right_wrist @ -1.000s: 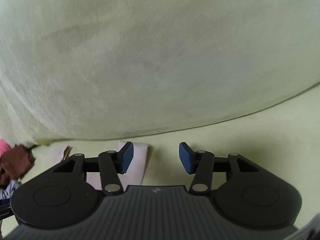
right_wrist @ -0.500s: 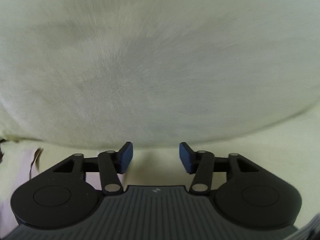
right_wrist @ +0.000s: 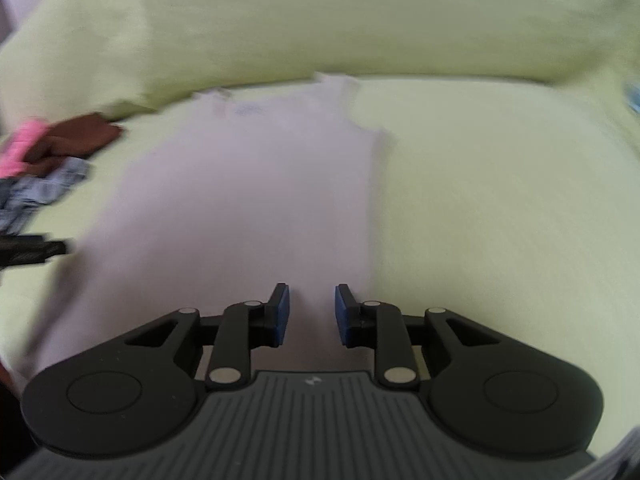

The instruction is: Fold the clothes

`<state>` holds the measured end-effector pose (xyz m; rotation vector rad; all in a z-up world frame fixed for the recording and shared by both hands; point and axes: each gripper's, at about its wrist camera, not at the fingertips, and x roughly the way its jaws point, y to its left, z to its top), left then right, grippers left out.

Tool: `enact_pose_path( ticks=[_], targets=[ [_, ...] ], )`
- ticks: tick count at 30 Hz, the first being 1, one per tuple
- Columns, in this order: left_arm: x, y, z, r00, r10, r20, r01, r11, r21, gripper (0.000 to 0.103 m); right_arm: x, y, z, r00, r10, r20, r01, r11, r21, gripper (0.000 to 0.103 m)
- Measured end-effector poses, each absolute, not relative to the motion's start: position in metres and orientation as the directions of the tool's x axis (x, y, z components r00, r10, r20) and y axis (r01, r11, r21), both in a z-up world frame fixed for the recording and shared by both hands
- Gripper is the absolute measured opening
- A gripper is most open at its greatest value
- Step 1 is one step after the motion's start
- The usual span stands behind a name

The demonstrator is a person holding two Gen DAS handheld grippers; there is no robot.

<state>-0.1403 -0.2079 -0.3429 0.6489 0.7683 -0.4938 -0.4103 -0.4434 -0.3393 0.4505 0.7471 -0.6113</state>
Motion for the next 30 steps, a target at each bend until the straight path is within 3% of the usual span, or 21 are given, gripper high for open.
enact_pose_path(
  ticks=[4, 8, 13, 15, 18, 22, 30],
  targets=[
    [-0.159, -0.168, -0.35, 0.653, -0.089, -0.752, 0.575, 0.705, 0.415, 0.051, -0.453, -0.405, -0.348, 0.522, -0.407, -0.749, 0.718, 0.684, 0.129, 0.027],
    [-0.161, -0.135, -0.329, 0.587, -0.111, -0.802, 0.548, 0.784, 0.293, 0.051, -0.469, -0.362, -0.334, 0.626, -0.366, -0.689, 0.653, 0.728, 0.207, 0.029],
    [-0.168, -0.131, -0.305, 0.461, -0.254, -0.85, 0.639, 0.76, 0.12, 0.052, -0.42, -0.29, -0.352, 0.754, -0.017, -0.656, 0.397, 0.808, 0.436, 0.03],
    [-0.176, -0.137, -0.302, 0.369, -0.322, -0.872, 0.681, 0.733, 0.018, 0.054, -0.408, -0.283, -0.361, 0.75, 0.057, -0.659, 0.398, 0.756, 0.519, 0.03],
    [-0.182, -0.141, -0.313, 0.39, -0.288, -0.874, 0.651, 0.758, 0.041, 0.054, -0.416, -0.28, -0.361, 0.713, -0.044, -0.7, 0.466, 0.775, 0.426, 0.031],
    [-0.178, -0.136, -0.327, 0.369, -0.267, -0.89, 0.628, 0.777, 0.028, 0.054, -0.457, -0.291, -0.349, 0.634, -0.286, -0.719, 0.593, 0.776, 0.215, 0.042],
    [-0.178, -0.133, -0.32, 0.324, -0.321, -0.89, 0.604, 0.794, -0.067, 0.056, -0.516, -0.337, -0.366, 0.567, -0.369, -0.736, 0.762, 0.575, 0.298, 0.046]
  ],
)
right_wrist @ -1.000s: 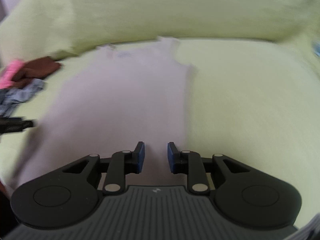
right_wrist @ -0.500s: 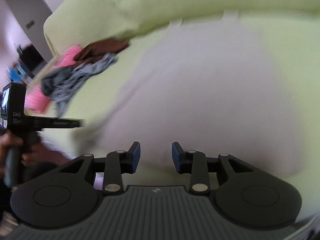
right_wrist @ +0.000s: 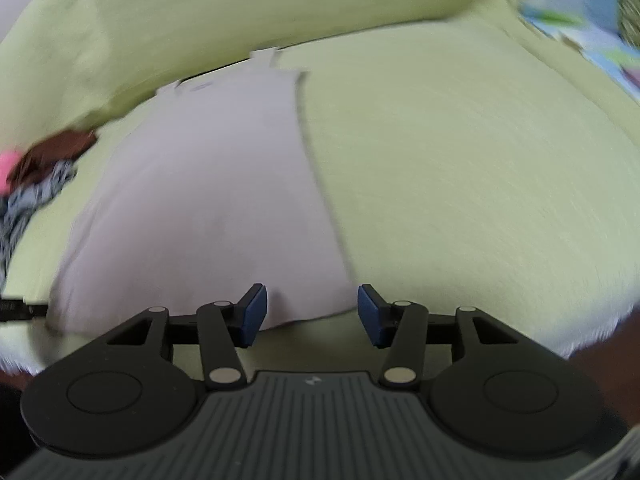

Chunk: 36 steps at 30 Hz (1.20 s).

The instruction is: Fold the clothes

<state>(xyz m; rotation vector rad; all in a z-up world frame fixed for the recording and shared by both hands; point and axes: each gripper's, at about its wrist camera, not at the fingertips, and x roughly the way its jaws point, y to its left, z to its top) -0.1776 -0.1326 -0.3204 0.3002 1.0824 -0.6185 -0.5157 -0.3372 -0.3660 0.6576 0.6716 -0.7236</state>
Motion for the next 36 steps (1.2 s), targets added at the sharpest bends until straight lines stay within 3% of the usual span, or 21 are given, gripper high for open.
enact_pose_path(
  ticks=[6, 8, 9, 10, 17, 19, 20, 23, 25, 26, 28, 30, 36],
  targets=[
    [-0.177, -0.122, -0.31, 0.363, -0.325, -0.873, 0.592, 0.804, -0.053, 0.06, -0.524, -0.352, -0.385, 0.6, -0.349, -0.72, 0.768, 0.504, 0.395, 0.042],
    [-0.173, -0.115, -0.311, 0.373, -0.305, -0.876, 0.576, 0.817, -0.039, 0.06, -0.521, -0.357, -0.391, 0.627, -0.325, -0.708, 0.752, 0.49, 0.441, 0.023],
    [-0.173, -0.111, -0.311, 0.37, -0.303, -0.878, 0.567, 0.823, -0.044, 0.06, -0.515, -0.359, -0.394, 0.629, -0.318, -0.71, 0.749, 0.491, 0.444, 0.002],
    [-0.173, -0.108, -0.31, 0.367, -0.301, -0.88, 0.558, 0.828, -0.051, 0.06, -0.512, -0.359, -0.395, 0.625, -0.313, -0.715, 0.749, 0.498, 0.436, 0.001],
    [-0.18, -0.098, -0.31, 0.327, -0.291, -0.899, 0.609, 0.792, -0.035, 0.06, -0.521, -0.35, -0.391, 0.557, -0.328, -0.763, 0.77, 0.548, 0.326, 0.003],
    [-0.182, -0.102, -0.308, 0.317, -0.292, -0.902, 0.635, 0.772, -0.027, 0.06, -0.52, -0.345, -0.381, 0.538, -0.37, -0.758, 0.788, 0.54, 0.296, 0.031],
    [-0.182, -0.105, -0.306, 0.315, -0.29, -0.904, 0.646, 0.763, -0.02, 0.06, -0.518, -0.338, -0.373, 0.543, -0.403, -0.736, 0.784, 0.557, 0.273, 0.031],
    [-0.178, -0.113, -0.303, 0.295, -0.284, -0.912, 0.671, 0.741, -0.014, 0.06, -0.504, -0.311, -0.346, 0.627, -0.431, -0.649, 0.695, 0.685, 0.217, 0.031],
    [-0.172, -0.115, -0.3, 0.284, -0.287, -0.915, 0.68, 0.733, -0.019, 0.06, -0.472, -0.28, -0.334, 0.753, -0.275, -0.598, 0.485, 0.847, 0.22, 0.031],
    [-0.168, -0.116, -0.298, 0.282, -0.287, -0.915, 0.681, 0.732, -0.02, 0.06, -0.459, -0.268, -0.334, 0.774, -0.216, -0.596, 0.41, 0.887, 0.211, 0.029],
    [-0.161, -0.114, -0.296, 0.283, -0.282, -0.917, 0.674, 0.738, -0.019, 0.06, -0.425, -0.235, -0.34, 0.795, -0.099, -0.599, 0.234, 0.96, 0.152, 0.015],
    [-0.154, -0.111, -0.295, 0.269, -0.285, -0.92, 0.673, 0.739, -0.032, 0.06, -0.385, -0.196, -0.353, 0.797, -0.019, -0.604, 0.057, 0.997, 0.044, 0.015],
    [-0.142, -0.12, -0.296, 0.203, -0.315, -0.927, 0.708, 0.702, -0.084, 0.06, -0.317, -0.149, -0.38, 0.769, 0.004, -0.64, -0.109, 0.986, -0.125, 0.014]
  ],
)
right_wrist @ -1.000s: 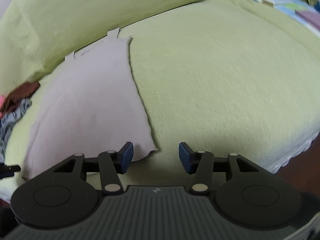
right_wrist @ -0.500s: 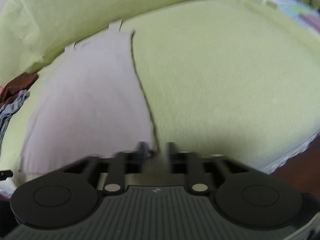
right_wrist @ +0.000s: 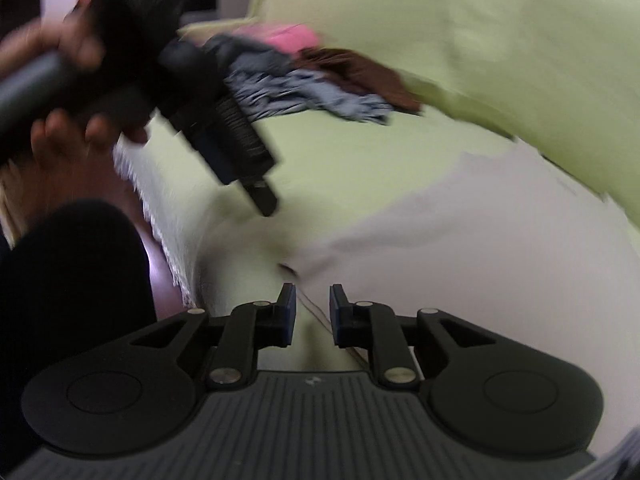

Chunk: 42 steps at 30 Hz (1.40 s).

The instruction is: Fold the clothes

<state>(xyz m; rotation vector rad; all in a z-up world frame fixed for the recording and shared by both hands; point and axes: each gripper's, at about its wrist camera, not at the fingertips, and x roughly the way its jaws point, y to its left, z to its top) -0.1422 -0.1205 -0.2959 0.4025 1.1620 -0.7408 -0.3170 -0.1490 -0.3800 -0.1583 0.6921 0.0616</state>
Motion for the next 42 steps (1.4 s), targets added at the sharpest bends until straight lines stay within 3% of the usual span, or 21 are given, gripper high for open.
enact_pose_path(
  ticks=[8, 11, 21, 27, 28, 30, 31, 32, 42],
  targets=[
    [-0.132, -0.156, -0.306, 0.018, -0.371, -0.929, 0.742, 0.628, -0.236, 0.06, -0.296, -0.136, -0.399, 0.748, -0.096, -0.657, -0.091, 0.965, -0.244, 0.014],
    [-0.127, -0.168, -0.31, -0.035, -0.369, -0.929, 0.737, 0.618, -0.273, 0.06, -0.293, -0.132, -0.404, 0.75, -0.107, -0.653, -0.092, 0.96, -0.263, 0.007],
    [-0.121, -0.181, -0.318, -0.087, -0.383, -0.919, 0.706, 0.627, -0.329, 0.06, -0.292, -0.118, -0.408, 0.754, -0.131, -0.644, -0.078, 0.955, -0.286, 0.008],
    [-0.114, -0.186, -0.323, -0.122, -0.408, -0.905, 0.675, 0.634, -0.377, 0.06, -0.288, -0.125, -0.405, 0.767, -0.144, -0.625, -0.026, 0.967, -0.254, 0.001],
    [-0.114, -0.187, -0.323, -0.12, -0.415, -0.902, 0.676, 0.631, -0.38, 0.058, -0.287, -0.127, -0.404, 0.768, -0.14, -0.625, -0.024, 0.969, -0.247, 0.001],
    [-0.115, -0.188, -0.322, -0.111, -0.411, -0.905, 0.684, 0.629, -0.369, 0.043, -0.287, -0.129, -0.403, 0.77, -0.134, -0.624, -0.016, 0.973, -0.229, 0.001],
    [-0.115, -0.189, -0.322, -0.108, -0.408, -0.906, 0.688, 0.627, -0.365, 0.016, -0.288, -0.13, -0.402, 0.77, -0.131, -0.624, -0.015, 0.975, -0.223, 0.001],
    [-0.116, -0.188, -0.322, -0.109, -0.406, -0.907, 0.697, 0.62, -0.361, 0.004, -0.288, -0.13, -0.401, 0.772, -0.127, -0.623, -0.015, 0.976, -0.218, 0.001],
    [-0.118, -0.151, -0.32, -0.056, -0.495, -0.867, 0.672, 0.623, -0.4, 0.0, -0.293, -0.132, -0.396, 0.799, -0.066, -0.598, -0.06, 0.981, -0.187, 0.001]
  ],
)
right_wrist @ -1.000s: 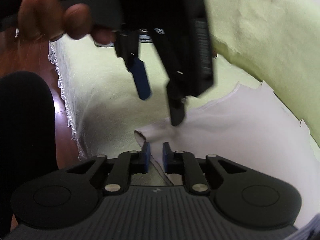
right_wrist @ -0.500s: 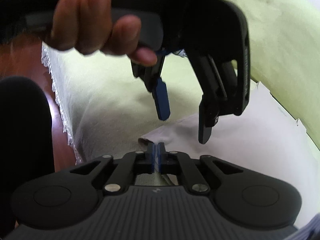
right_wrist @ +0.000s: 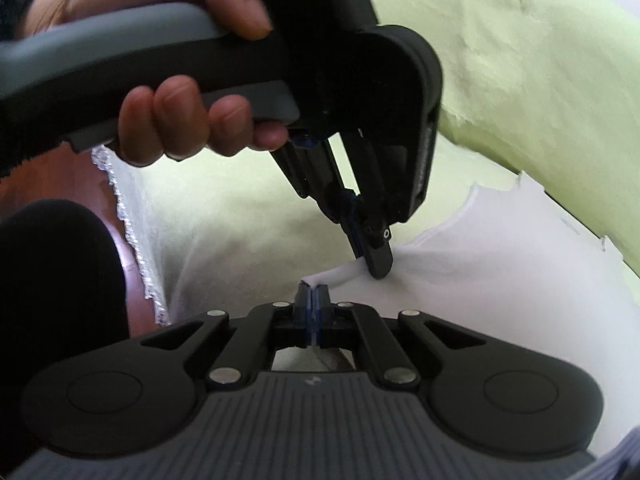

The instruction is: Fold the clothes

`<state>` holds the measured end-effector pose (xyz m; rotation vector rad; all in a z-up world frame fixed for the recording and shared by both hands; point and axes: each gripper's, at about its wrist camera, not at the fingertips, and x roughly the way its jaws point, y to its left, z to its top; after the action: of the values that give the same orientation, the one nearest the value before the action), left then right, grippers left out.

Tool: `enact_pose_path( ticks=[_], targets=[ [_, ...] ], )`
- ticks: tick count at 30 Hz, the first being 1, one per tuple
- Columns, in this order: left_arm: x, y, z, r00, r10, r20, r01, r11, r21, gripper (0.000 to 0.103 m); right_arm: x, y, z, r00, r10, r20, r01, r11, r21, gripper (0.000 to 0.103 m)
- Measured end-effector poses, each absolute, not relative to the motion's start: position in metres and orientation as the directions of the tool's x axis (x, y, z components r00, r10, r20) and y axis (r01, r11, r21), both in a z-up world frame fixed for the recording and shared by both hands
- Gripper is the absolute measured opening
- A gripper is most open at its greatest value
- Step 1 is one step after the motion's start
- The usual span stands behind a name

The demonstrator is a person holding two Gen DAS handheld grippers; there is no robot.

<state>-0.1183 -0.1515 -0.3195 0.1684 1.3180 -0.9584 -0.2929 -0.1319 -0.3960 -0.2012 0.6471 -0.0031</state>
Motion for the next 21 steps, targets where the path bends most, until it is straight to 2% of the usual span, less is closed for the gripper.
enact_pose_path(
  ticks=[8, 11, 13, 14, 15, 17, 19, 21],
  targets=[
    [-0.117, -0.142, -0.335, -0.044, -0.443, -0.895, 0.684, 0.64, -0.351, 0.0, -0.283, -0.127, -0.414, 0.734, -0.004, -0.679, -0.108, 0.987, -0.122, 0.001],
    [-0.117, -0.137, -0.327, -0.006, -0.414, -0.91, 0.707, 0.642, -0.296, 0.0, -0.292, -0.144, -0.402, 0.731, 0.049, -0.681, -0.074, 0.997, -0.008, 0.004],
    [-0.113, -0.135, -0.319, 0.017, -0.419, -0.908, 0.709, 0.646, -0.284, 0.0, -0.298, -0.159, -0.39, 0.761, 0.018, -0.648, -0.02, 1.0, 0.004, 0.013],
    [-0.11, -0.135, -0.314, 0.022, -0.433, -0.901, 0.704, 0.647, -0.293, 0.0, -0.301, -0.166, -0.384, 0.774, -0.005, -0.633, 0.006, 1.0, 0.0, 0.015],
    [-0.105, -0.143, -0.31, 0.027, -0.447, -0.894, 0.705, 0.643, -0.3, 0.003, -0.302, -0.171, -0.38, 0.783, -0.022, -0.622, 0.026, 1.0, -0.004, 0.015],
    [-0.094, -0.16, -0.303, 0.034, -0.476, -0.879, 0.71, 0.631, -0.314, 0.018, -0.298, -0.188, -0.377, 0.784, -0.07, -0.617, 0.076, 0.997, -0.017, 0.019],
    [-0.085, -0.174, -0.3, 0.035, -0.495, -0.868, 0.711, 0.622, -0.327, 0.026, -0.295, -0.199, -0.378, 0.778, -0.096, -0.621, 0.107, 0.994, -0.018, 0.023],
    [-0.068, -0.204, -0.308, 0.021, -0.489, -0.872, 0.706, 0.625, -0.334, 0.029, -0.292, -0.216, -0.38, 0.765, -0.12, -0.632, 0.15, 0.989, -0.006, 0.023]
  ],
)
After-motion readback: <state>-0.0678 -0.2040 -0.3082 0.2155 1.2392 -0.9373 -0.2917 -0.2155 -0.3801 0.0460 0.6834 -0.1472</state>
